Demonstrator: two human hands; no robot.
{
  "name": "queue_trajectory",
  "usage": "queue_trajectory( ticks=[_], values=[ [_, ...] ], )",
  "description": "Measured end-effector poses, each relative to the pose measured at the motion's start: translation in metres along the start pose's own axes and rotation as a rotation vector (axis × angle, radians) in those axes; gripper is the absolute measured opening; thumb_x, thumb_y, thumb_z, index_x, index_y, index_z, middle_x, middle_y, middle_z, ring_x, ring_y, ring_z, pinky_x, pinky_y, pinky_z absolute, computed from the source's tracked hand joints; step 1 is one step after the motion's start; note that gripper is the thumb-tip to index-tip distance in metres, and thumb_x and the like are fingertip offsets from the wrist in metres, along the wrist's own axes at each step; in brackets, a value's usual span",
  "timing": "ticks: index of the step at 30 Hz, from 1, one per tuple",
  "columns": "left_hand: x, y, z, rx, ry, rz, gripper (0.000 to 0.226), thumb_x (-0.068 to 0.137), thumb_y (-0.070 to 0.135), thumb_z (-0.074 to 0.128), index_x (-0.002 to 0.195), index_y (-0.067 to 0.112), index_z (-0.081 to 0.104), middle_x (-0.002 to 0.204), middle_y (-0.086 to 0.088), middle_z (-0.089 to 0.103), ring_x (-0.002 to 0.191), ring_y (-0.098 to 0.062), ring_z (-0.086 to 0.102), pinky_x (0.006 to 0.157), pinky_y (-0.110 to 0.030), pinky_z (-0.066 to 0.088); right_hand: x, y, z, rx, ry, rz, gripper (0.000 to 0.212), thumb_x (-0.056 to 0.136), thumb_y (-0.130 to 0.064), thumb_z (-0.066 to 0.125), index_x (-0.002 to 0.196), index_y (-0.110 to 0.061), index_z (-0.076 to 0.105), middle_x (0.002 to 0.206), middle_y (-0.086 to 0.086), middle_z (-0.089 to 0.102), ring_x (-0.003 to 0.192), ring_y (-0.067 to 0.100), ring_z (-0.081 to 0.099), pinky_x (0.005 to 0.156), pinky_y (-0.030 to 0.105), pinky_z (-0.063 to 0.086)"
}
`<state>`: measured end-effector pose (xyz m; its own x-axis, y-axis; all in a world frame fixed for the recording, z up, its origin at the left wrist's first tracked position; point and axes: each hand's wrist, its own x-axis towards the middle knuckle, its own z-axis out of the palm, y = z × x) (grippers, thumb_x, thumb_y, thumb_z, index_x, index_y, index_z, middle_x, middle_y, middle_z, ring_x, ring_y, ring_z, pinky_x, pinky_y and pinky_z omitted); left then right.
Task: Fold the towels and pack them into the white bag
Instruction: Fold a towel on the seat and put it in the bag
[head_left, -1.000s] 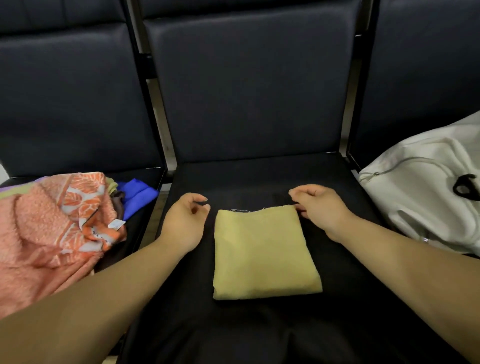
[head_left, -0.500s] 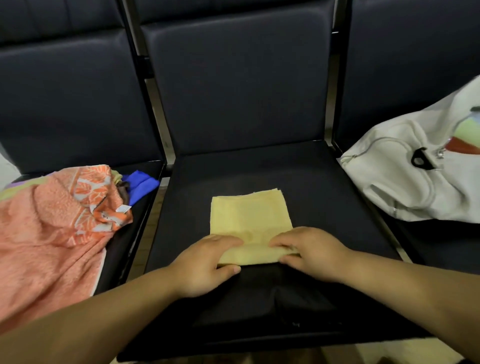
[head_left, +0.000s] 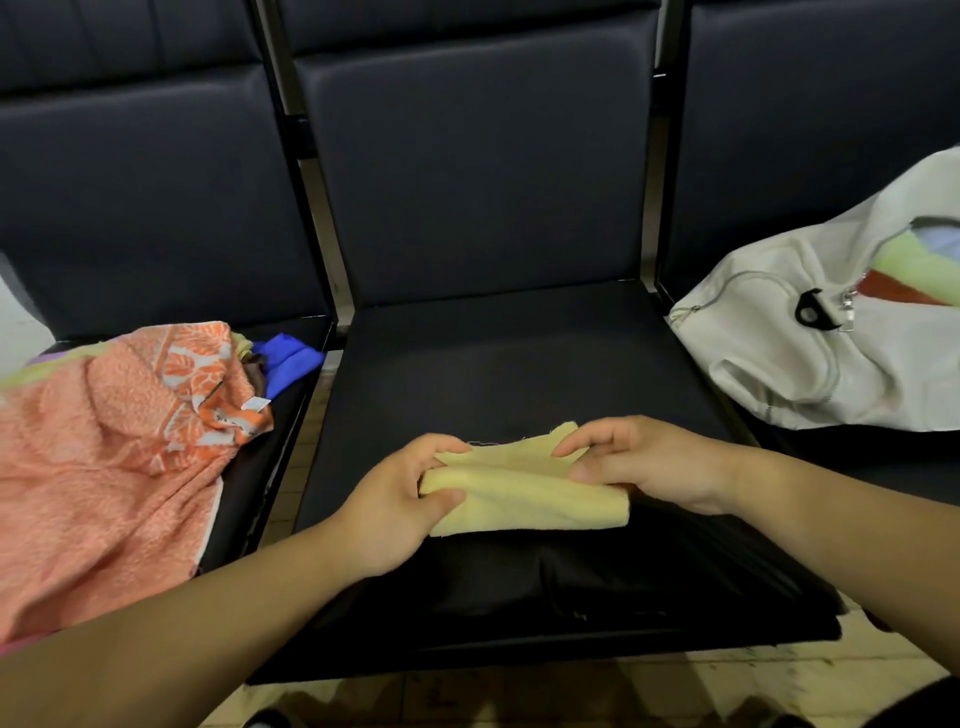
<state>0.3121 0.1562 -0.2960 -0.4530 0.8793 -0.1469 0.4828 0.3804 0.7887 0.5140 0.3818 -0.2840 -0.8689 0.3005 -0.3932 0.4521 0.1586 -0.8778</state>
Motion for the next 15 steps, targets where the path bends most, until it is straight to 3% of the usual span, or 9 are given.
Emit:
queue_trajectory(
  ticks=[2, 4, 7, 11, 15],
  values=[
    [0.005, -0.002, 0.0, -0.051, 0.019, -0.033, 0.039, 0.095, 0.019, 0.067, 0.116, 0.05, 0.055, 0.105, 0.008, 0.067, 0.099, -0.01, 0.066, 0.089, -0.03, 0.055, 0.0, -0.001, -0.001, -0.034, -0.034, 0.005, 0.043, 0.081, -0.022, 0.084, 0.117, -0.04, 0.069, 0.111, -0.014, 0.073, 0.107, 0.002, 0.066, 0.097, 0.022, 0.047],
    [0.01, -0.005, 0.001, -0.07, 0.036, -0.058, 0.037, 0.097, 0.018, 0.064, 0.115, 0.048, 0.054, 0.107, 0.008, 0.066, 0.101, -0.01, 0.065, 0.09, -0.03, 0.055, 0.003, 0.0, -0.001, -0.113, 0.003, -0.011, 0.052, 0.077, -0.018, 0.087, 0.119, -0.042, 0.066, 0.112, -0.016, 0.07, 0.105, 0.002, 0.066, 0.088, 0.019, 0.051],
    [0.018, -0.01, 0.001, -0.049, 0.034, -0.069, 0.034, 0.099, 0.02, 0.061, 0.121, 0.045, 0.052, 0.109, 0.009, 0.063, 0.103, -0.009, 0.063, 0.086, -0.024, 0.051, 0.012, 0.005, -0.002, -0.16, 0.08, -0.031, 0.047, 0.082, -0.016, 0.082, 0.119, -0.04, 0.065, 0.11, -0.014, 0.069, 0.102, 0.004, 0.067, 0.083, 0.021, 0.054],
    [0.025, -0.015, 0.002, 0.038, 0.069, -0.056, 0.025, 0.103, 0.025, 0.054, 0.122, 0.041, 0.05, 0.107, 0.012, 0.061, 0.099, -0.006, 0.06, 0.073, -0.012, 0.042, 0.025, 0.011, -0.001, -0.008, 0.1, -0.014, 0.036, 0.092, -0.016, 0.073, 0.12, -0.035, 0.063, 0.113, -0.004, 0.071, 0.104, 0.013, 0.069, 0.085, 0.037, 0.062],
    [0.034, -0.017, -0.001, 0.121, 0.071, -0.045, 0.023, 0.105, 0.03, 0.048, 0.123, 0.044, 0.042, 0.105, 0.011, 0.061, 0.095, -0.008, 0.061, 0.077, -0.024, 0.05, 0.039, 0.015, 0.005, -0.057, 0.172, -0.011, 0.028, 0.094, -0.02, 0.069, 0.113, -0.038, 0.061, 0.109, 0.001, 0.071, 0.099, 0.021, 0.07, 0.081, 0.049, 0.062]
  ],
)
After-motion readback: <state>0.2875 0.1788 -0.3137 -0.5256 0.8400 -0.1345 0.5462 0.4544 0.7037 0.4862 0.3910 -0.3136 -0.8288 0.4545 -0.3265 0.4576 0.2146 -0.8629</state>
